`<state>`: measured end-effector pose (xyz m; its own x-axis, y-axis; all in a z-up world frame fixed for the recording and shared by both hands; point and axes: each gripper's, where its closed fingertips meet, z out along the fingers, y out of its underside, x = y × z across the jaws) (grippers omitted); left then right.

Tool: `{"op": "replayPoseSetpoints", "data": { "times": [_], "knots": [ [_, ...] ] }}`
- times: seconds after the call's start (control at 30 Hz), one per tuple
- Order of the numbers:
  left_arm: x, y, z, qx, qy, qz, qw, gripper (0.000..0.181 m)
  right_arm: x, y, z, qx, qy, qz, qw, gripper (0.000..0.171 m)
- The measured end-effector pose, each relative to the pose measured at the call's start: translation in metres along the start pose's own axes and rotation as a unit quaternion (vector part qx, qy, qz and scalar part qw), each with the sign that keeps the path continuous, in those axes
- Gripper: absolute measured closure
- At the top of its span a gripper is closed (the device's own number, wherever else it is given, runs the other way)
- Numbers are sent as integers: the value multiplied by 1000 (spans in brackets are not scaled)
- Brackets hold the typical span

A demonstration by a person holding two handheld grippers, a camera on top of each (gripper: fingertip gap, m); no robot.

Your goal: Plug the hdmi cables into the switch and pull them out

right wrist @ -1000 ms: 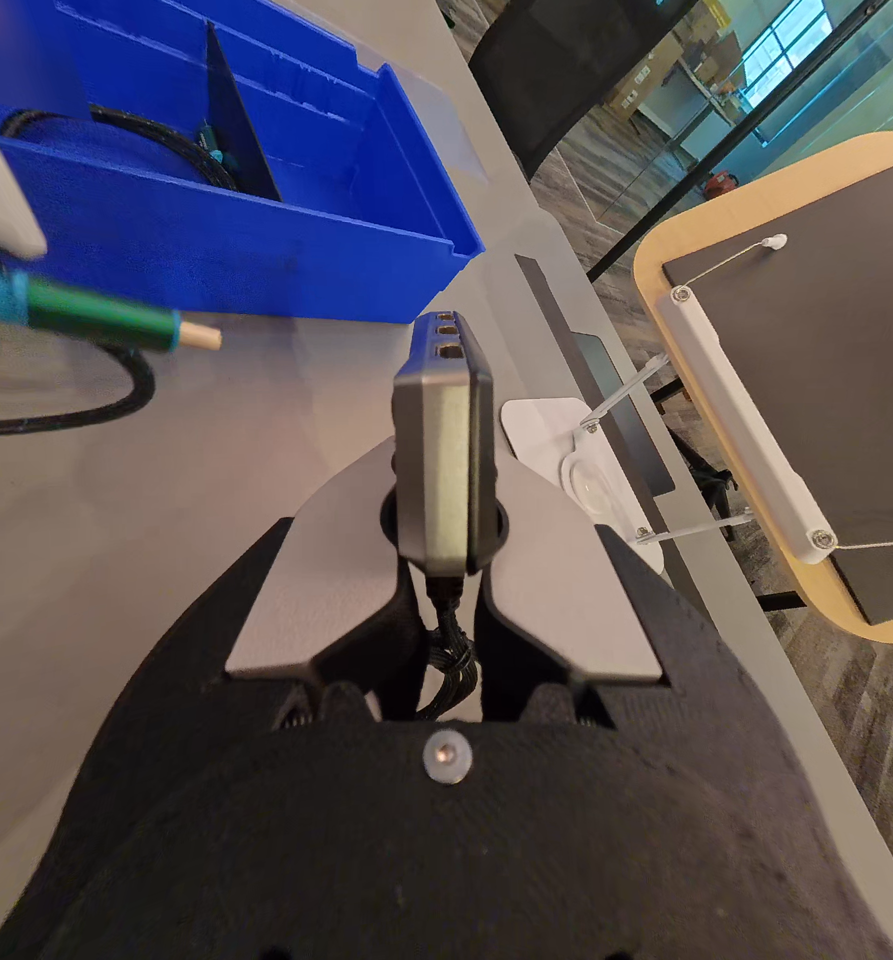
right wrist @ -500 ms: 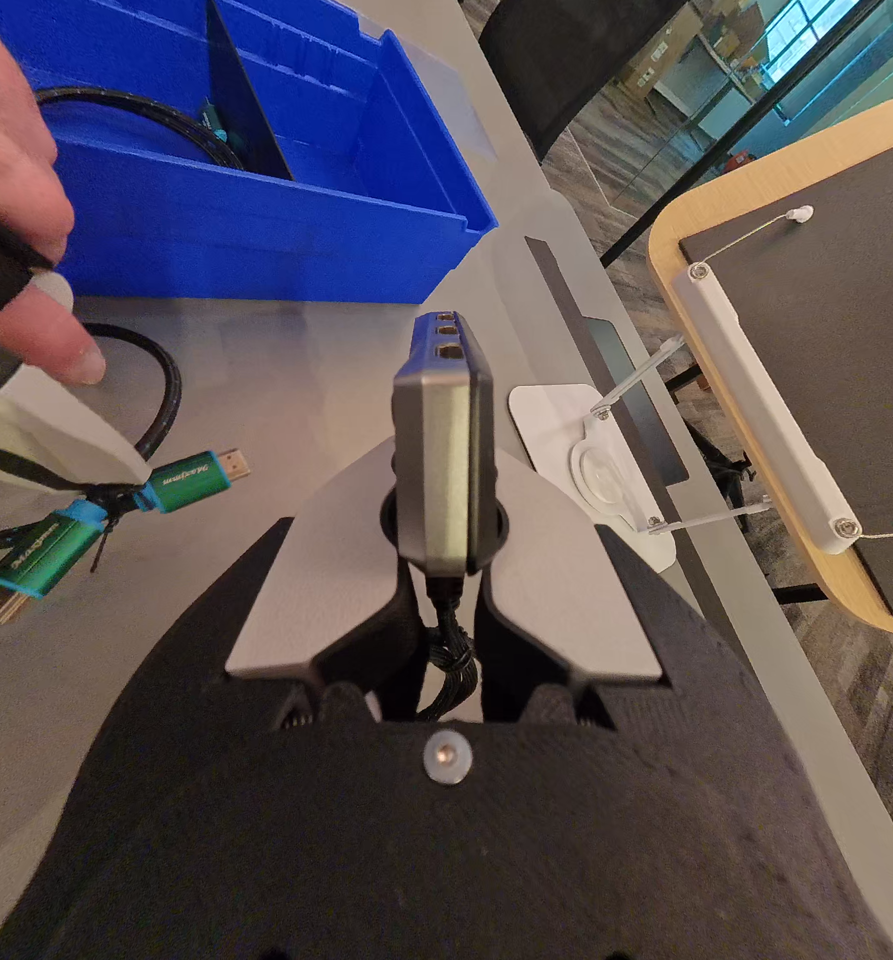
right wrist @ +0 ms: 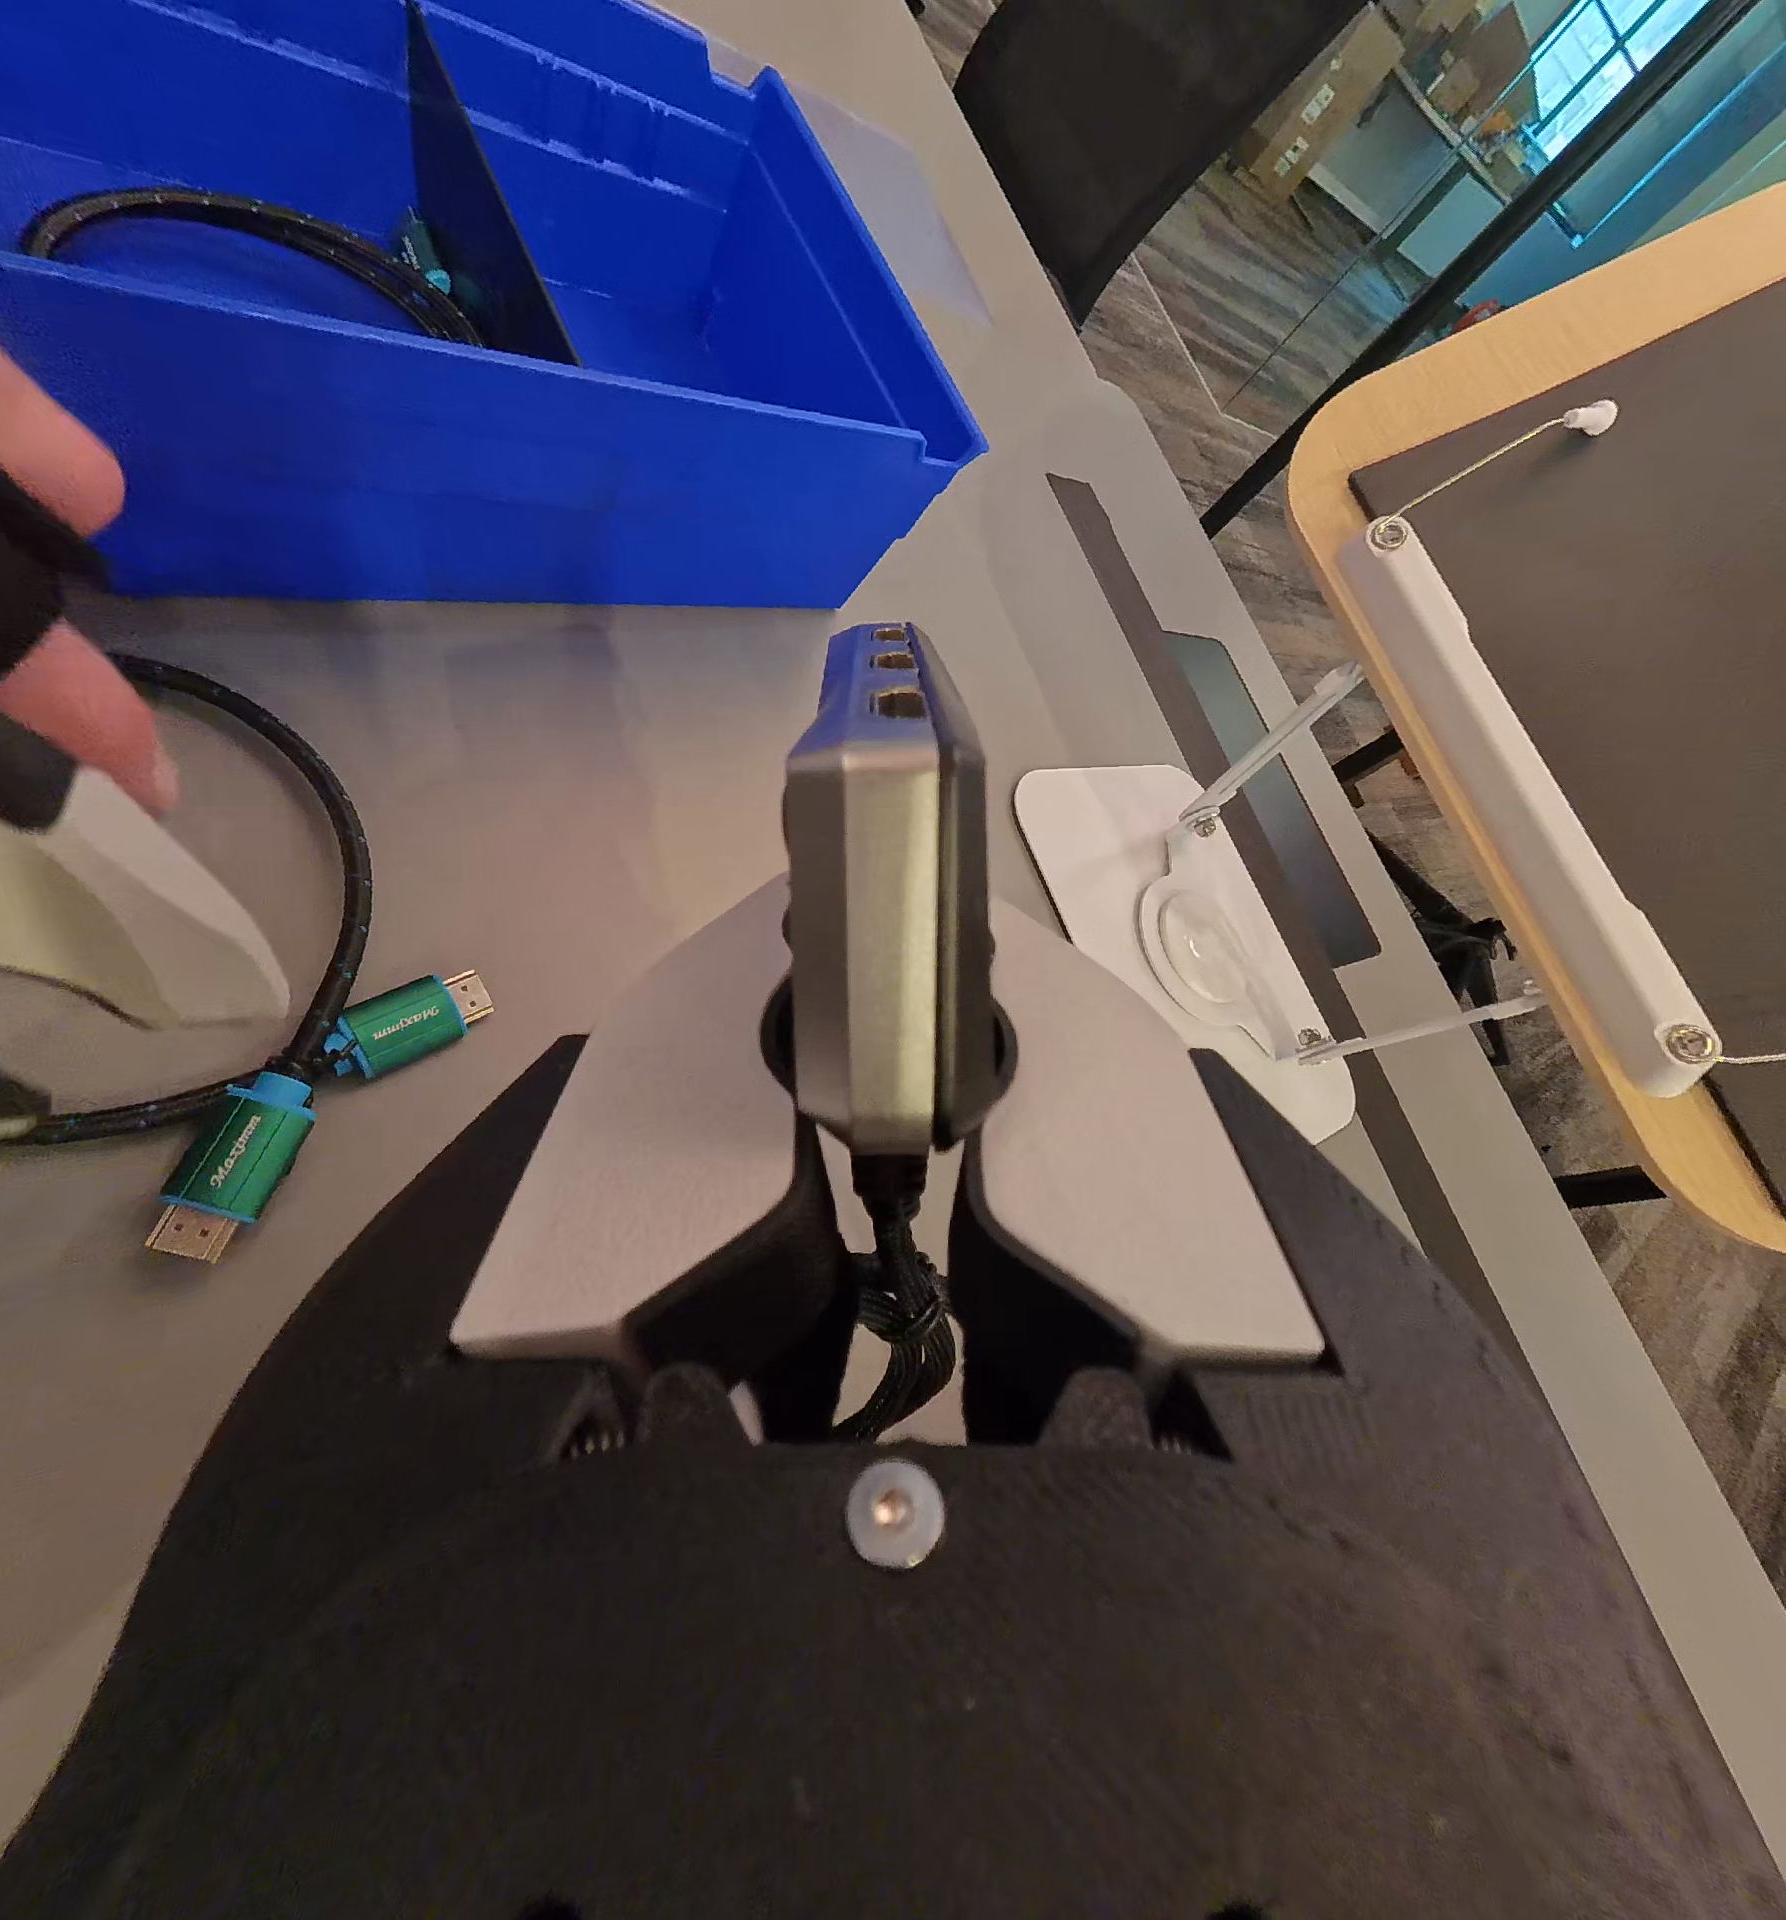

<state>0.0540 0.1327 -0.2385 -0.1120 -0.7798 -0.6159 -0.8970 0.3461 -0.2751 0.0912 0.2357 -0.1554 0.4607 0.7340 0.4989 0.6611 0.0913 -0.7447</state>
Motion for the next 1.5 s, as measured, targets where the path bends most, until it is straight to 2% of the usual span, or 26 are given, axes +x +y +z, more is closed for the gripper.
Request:
{"op": "replayPoseSetpoints", "data": {
  "times": [0.1,0.17,0.23,0.33,0.4,0.47,0.67,0.83,1.23,1.5],
  "knots": [
    [10,-9,16,3,-3,-19,1000,135,0,-1,-1,2,0,1,1000,151],
    [19,1,33,-27,-7,-5,1000,131,1,-1,-2,3,1,1,1000,151],
    [16,8,44,-34,-37,-24,998,138,1,-2,-3,6,1,1,1000,151],
    [19,7,52,-10,-36,-82,996,148,2,-3,-4,10,2,2,1000,151],
    [14,8,55,-5,-69,-69,995,155,3,-3,-4,11,2,4,1000,151],
    [10,9,57,-7,-82,-68,994,162,3,-2,-4,12,1,5,1000,151],
    [5,5,60,38,-75,-115,990,151,2,-4,-5,15,0,5,1000,151],
    [3,0,69,53,-32,-170,984,156,1,-5,-4,16,-1,3,1000,151],
    [-4,-1,76,42,-20,-174,984,162,3,-7,-8,25,2,4,1000,150],
    [-21,-4,61,60,-46,-179,981,169,8,-4,-10,25,11,8,1000,151]
  ]
}}
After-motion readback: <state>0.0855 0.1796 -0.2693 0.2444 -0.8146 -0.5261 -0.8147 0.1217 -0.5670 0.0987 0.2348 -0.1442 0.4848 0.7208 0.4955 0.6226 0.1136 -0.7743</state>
